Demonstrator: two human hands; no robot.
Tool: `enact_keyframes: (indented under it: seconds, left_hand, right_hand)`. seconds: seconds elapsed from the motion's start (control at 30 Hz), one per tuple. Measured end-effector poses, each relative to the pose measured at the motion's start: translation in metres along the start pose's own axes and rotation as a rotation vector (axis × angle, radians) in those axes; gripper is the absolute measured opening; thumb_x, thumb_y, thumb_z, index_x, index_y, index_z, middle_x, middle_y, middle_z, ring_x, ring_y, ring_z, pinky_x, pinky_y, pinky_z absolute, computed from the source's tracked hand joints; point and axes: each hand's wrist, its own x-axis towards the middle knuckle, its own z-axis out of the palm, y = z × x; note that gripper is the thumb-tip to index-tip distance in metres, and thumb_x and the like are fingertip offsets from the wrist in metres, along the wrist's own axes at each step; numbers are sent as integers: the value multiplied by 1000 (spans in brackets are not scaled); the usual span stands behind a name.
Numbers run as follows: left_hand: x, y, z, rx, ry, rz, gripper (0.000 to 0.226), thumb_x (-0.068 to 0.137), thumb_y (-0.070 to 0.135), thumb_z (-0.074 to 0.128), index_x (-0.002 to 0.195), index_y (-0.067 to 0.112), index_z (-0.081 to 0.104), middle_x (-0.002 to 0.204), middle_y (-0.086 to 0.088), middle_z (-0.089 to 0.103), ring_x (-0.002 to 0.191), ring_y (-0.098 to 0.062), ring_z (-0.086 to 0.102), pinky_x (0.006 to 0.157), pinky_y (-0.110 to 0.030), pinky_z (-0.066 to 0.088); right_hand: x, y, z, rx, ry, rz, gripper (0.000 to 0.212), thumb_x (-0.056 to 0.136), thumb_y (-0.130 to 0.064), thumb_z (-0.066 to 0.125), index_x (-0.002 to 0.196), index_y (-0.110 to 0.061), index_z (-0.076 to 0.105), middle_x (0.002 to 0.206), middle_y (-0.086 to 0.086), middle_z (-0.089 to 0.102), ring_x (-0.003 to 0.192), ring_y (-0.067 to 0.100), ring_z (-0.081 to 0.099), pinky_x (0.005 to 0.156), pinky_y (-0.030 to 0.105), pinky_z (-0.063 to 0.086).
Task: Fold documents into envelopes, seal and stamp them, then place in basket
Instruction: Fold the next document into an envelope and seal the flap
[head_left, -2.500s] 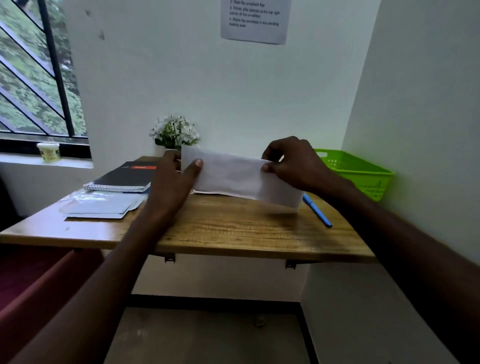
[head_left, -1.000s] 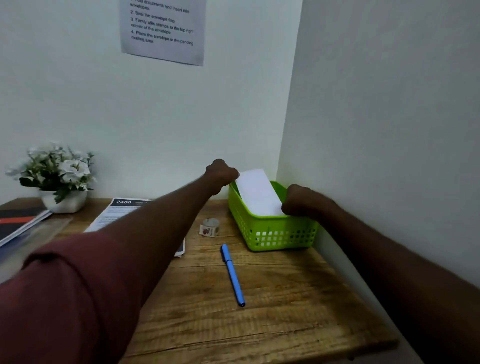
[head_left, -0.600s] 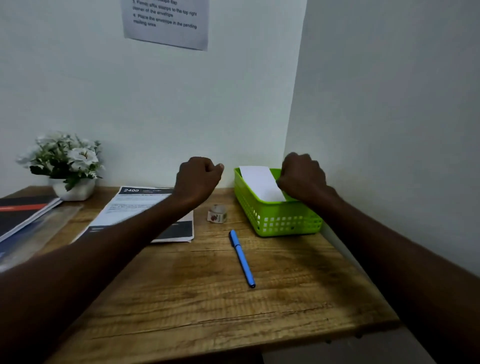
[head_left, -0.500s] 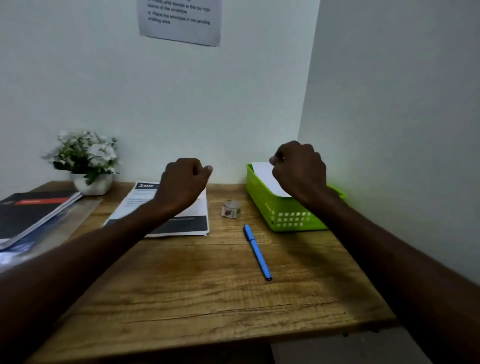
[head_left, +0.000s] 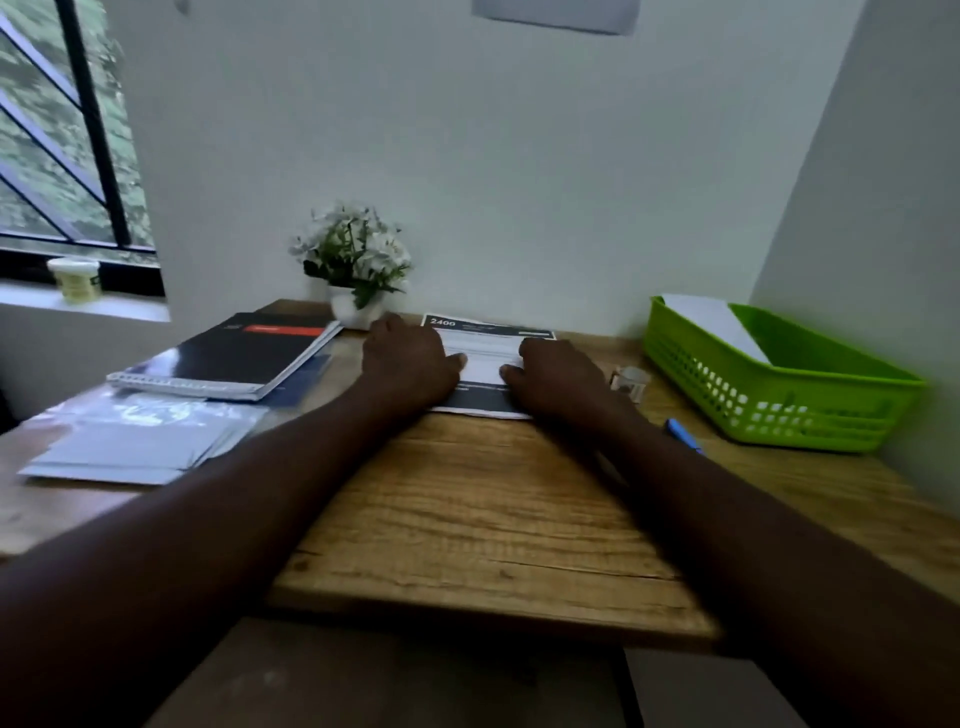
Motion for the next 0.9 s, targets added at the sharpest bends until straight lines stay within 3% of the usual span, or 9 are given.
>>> enact_keyframes:
  seconds: [0.17,0.3,0.5,0.63,0.73,0.83,0.9]
  left_hand:
    - [1,-3,3,-11,4,-76,72,95,68,48,133,7,59,142,-28,45,131,-42,41,107,-48,37]
    - [4,-4,0,-147,2,-142,70,94,63,55,137,7,55,143,-25,47,131,-41,45,105,-46,41]
    - [13,-1,-16,-538,-22,-279,52,91,34,74,128,2,56,133,-20,60,122,-35,57,94,-37,49]
    - [26,-2,-27,-879,-48,-380,57,81,13,85,126,-5,56,122,-22,65,109,-35,63,93,-41,56]
    - [36,-7,-27,-1015,-47,-421,47,77,11,88,113,-5,62,112,-24,70,100,-37,69,91,-48,59]
    - [38,-12,-25,-1012,-12,-322,25,81,16,86,85,1,66,99,-25,72,91,-33,70,89,-50,58]
    - [34,-13,-28,-1075,9,-248,23,79,16,84,75,5,64,93,-28,72,84,-32,70,88,-52,57]
  right_hand:
    - [3,7,13,-16,-22,-11,47,102,-53,43,118,-13,62,126,17,65,113,35,61,81,37,42]
    - [-3,6,17,-9,-4,-23,46,104,-52,38,118,-14,62,126,14,66,115,33,60,87,40,44]
    - [-12,4,15,-3,34,-30,44,105,-49,38,122,-15,59,127,14,65,117,33,59,92,40,45]
    - [-13,5,14,34,56,-30,41,103,-49,43,120,-15,58,125,12,65,115,32,60,90,40,45]
    - [-13,6,10,133,133,-47,31,97,-43,58,113,-17,63,119,8,67,111,29,61,84,36,45]
    - [-12,5,3,197,312,-36,8,91,-29,68,90,-21,70,103,0,72,100,24,65,71,31,42]
    - [-11,3,-3,255,412,-6,11,92,-27,66,83,-22,70,94,-7,72,89,18,64,66,29,36]
